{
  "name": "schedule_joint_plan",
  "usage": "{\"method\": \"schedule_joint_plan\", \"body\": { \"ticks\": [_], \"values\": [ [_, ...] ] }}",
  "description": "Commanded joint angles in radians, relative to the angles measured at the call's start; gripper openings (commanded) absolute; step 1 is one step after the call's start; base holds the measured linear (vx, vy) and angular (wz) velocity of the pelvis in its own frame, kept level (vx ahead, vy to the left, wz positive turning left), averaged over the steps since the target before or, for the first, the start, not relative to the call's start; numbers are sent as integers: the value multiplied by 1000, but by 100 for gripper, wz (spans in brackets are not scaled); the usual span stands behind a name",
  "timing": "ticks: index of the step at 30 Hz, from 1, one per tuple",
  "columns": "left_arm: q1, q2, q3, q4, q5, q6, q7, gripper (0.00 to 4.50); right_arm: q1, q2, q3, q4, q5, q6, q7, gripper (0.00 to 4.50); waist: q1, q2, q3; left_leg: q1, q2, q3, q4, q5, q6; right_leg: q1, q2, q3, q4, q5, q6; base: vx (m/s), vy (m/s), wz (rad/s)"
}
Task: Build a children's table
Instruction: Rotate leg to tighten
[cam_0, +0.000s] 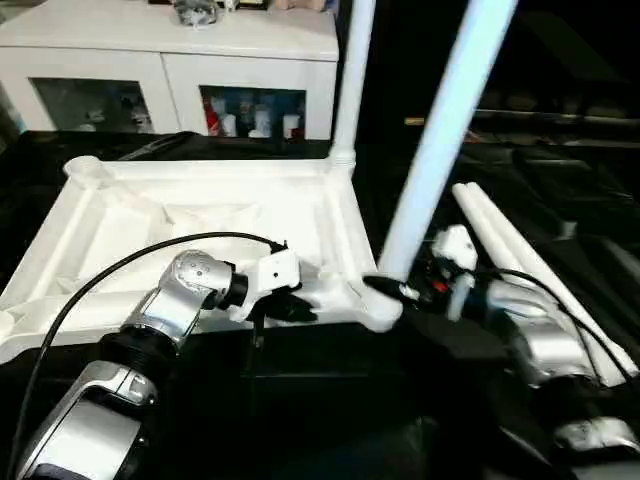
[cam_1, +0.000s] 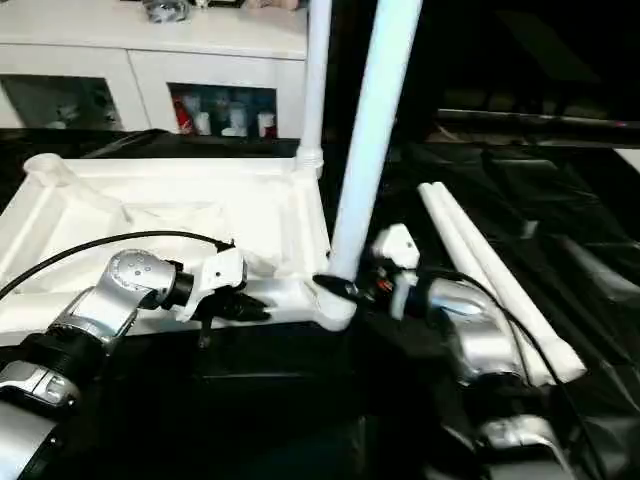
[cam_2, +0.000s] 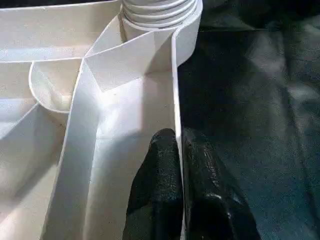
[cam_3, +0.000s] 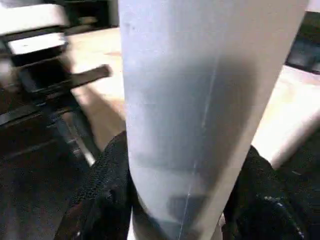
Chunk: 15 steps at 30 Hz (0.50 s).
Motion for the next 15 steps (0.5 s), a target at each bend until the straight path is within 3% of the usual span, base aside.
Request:
{"method": "schedule_joint_plan", "body": {
  "ticks": [1,4,5,6,7,8,9,10,11,12,13,14,15],
  "values": [
    [-11,-18,14,-41,-19,-4,-7,0,66,-19,37,209,-151,76,-155,187,-8,13,-19,2,74,-53,-86,-410,-35,10,-114,56,-95,-507,-139,0,0,0],
    [2,-31,28,-54,-1,56,74,0,29,26,10,275,-154,96,-306,187,-21,14,-13,19,70,-58,-83,-498,-48,-10,-111,54,-111,-603,-107,-38,7,-5],
    [18,-50,32,-88,12,124,130,0,4,54,-2,309,-151,101,-384,187,-25,12,-10,26,69,-60,-81,-534,-48,-19,-113,53,-117,-637,-101,-61,10,-5],
    [40,-82,40,-143,22,229,198,0,-25,85,-14,344,-145,101,-462,187,-30,11,-8,24,72,-65,-84,-544,-55,-17,-115,52,-112,-639,-106,-52,16,-8],
    [40,-82,40,-143,22,229,198,0,-25,85,-14,344,-145,101,-462,187,-35,14,-8,19,72,-69,-86,-549,-61,-13,-116,49,-108,-638,-108,0,0,0],
    [56,-103,47,-181,25,300,239,0,-42,102,-21,364,-140,101,-505,187,-39,16,-6,17,70,-74,-88,-575,-62,-12,-115,42,-114,-668,-89,0,0,0],
    [56,-104,47,-182,25,301,240,0,-43,103,-21,364,-140,101,-506,187,-44,19,-5,23,65,-78,-85,-608,-59,-17,-111,38,-122,-676,-74,0,0,0],
    [67,-127,51,-212,31,356,284,0,-60,116,-27,383,-140,100,-552,187,-47,12,-6,23,67,-78,-88,-617,-59,-15,-110,36,-123,-665,-77,0,0,0],
    [80,-154,51,-247,37,413,326,0,-82,132,-40,410,-132,98,-602,187,-48,15,-10,20,68,-84,-90,-622,-60,-10,-113,35,-118,-633,-86,0,0,0],
    [98,-204,45,-300,53,495,389,0,-120,161,-65,453,-112,100,-687,187,-51,7,-10,17,67,-83,-91,-625,-56,-10,-111,32,-121,-615,-88,0,0,0],
    [99,-214,43,-306,59,504,402,0,-127,166,-70,460,-108,101,-703,187,-52,13,-6,20,64,-84,-89,-632,-54,-16,-110,29,-124,-616,-87,0,0,0],
    [97,-245,40,-317,65,532,432,0,-146,178,-81,476,-100,102,-734,187,-54,-2,-6,23,63,-79,-87,-634,-50,-19,-108,28,-128,-628,-80,0,0,0],
    [94,-264,38,-319,68,547,450,0,-156,185,-84,484,-98,101,-748,187,-50,6,-6,30,59,-80,-82,-636,-45,-24,-110,25,-133,-643,-70,0,0,0]
  ]
}}
